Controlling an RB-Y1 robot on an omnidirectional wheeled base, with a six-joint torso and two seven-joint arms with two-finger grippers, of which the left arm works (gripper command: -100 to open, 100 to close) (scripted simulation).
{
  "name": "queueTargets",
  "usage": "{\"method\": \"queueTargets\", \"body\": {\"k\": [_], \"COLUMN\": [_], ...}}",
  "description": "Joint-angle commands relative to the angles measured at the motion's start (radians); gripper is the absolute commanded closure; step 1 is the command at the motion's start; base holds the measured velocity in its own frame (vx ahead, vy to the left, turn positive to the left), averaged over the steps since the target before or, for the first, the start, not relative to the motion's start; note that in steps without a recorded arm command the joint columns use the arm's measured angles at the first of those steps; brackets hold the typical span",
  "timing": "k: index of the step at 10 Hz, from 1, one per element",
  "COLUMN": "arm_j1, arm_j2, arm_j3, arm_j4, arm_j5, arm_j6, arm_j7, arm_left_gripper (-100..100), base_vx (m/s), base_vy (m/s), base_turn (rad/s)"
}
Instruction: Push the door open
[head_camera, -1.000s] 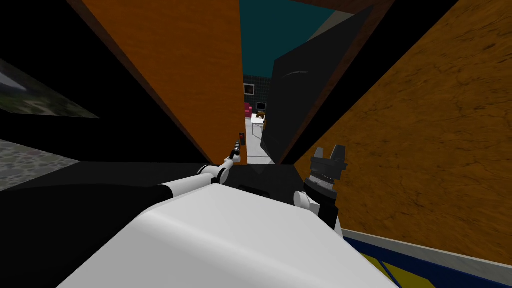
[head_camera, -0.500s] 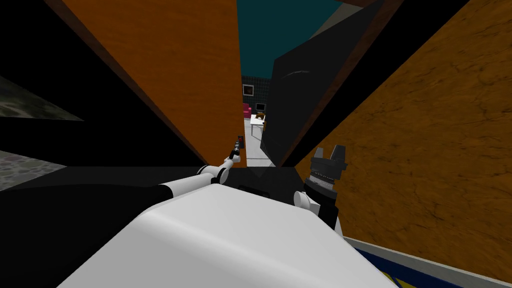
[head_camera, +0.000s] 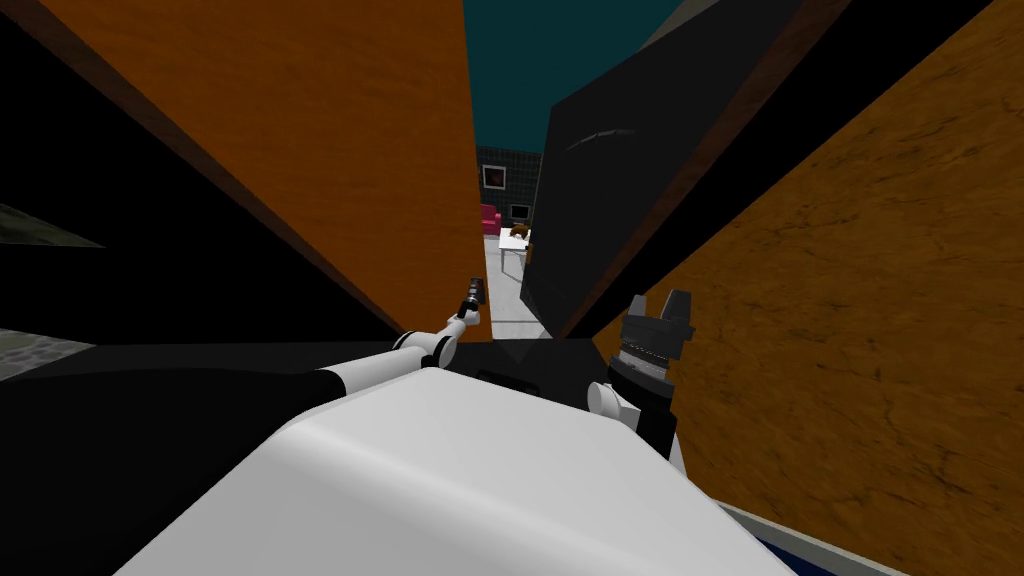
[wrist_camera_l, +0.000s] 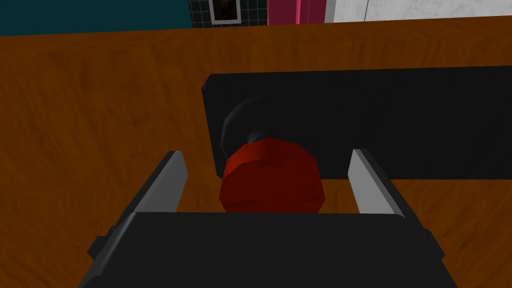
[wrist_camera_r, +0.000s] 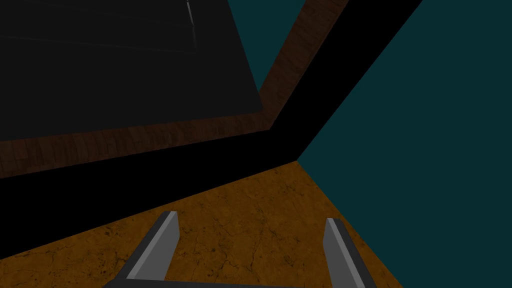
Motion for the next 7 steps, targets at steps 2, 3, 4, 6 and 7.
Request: {"method": "queueTargets", "body": {"k": [2,3,4,6,7], "arm_j1": [0.0,0.0,0.0,0.0,0.0], "arm_j2": [0.0,0.0,0.0,0.0,0.0], "arm_j3": [0.0,0.0,0.0,0.0,0.0], "arm_j4": [0.0,0.0,0.0,0.0,0.0], "arm_j5": [0.0,0.0,0.0,0.0,0.0], "arm_j6": [0.0,0.0,0.0,0.0,0.0], "arm_j7": [0.0,0.0,0.0,0.0,0.0], "arm_left_gripper": [100,100,100,100,100], "base_vx": [0.034,-0.031,-0.016,0.0,0.0], "base_vy": [0.005,-0.004,0.0,0.0,0.0], "base_turn": [0.001,-0.004,-0.012,0.0,0.0]}}
